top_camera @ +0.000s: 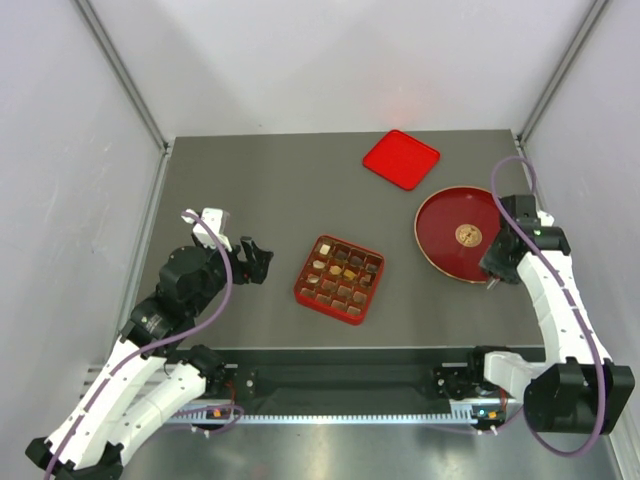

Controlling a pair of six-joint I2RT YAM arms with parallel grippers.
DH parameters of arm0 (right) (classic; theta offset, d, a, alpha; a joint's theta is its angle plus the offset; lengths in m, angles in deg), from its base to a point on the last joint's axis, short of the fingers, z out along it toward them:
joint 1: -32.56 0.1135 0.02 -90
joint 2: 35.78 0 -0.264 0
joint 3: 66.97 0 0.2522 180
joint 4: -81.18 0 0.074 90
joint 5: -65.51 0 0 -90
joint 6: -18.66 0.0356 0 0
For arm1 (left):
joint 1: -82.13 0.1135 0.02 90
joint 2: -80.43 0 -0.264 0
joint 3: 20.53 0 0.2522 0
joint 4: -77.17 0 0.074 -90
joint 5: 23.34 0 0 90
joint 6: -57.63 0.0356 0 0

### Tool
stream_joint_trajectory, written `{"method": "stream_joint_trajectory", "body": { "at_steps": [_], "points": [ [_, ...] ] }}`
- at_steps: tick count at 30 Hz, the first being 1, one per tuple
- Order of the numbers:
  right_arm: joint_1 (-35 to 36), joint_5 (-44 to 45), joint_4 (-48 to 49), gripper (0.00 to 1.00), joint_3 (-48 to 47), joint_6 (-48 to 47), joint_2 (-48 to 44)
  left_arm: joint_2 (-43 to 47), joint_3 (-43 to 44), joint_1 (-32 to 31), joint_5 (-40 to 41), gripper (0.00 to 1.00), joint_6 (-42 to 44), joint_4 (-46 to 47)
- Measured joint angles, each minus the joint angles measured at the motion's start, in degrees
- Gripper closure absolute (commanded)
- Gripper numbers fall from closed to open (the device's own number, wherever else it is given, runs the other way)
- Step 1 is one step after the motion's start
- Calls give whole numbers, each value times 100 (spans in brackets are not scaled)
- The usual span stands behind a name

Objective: Pack the chocolate

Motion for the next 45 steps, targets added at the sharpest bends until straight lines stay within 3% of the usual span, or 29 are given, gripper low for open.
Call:
{"method": "stream_joint_trajectory", "body": {
  "at_steps": [10, 23, 30, 37, 45],
  "points": [
    [-2, -317, 306, 62, 22, -146, 4, -2, 0, 0, 55, 15, -2, -2],
    [-2, -514, 356, 79, 155, -363, -63, -2, 0, 0, 76, 15, -2, 0],
    [232, -914, 304, 82, -498, -463, -74, -2, 0, -2, 166, 15, 0, -7],
    [2133, -1001, 446, 82, -1421, -289, -74, -2, 0, -2, 391, 15, 0, -50],
    [4975, -940, 791, 80, -1405, 323, 59, -37, 0, -2, 588, 15, -2, -105]
  ]
}}
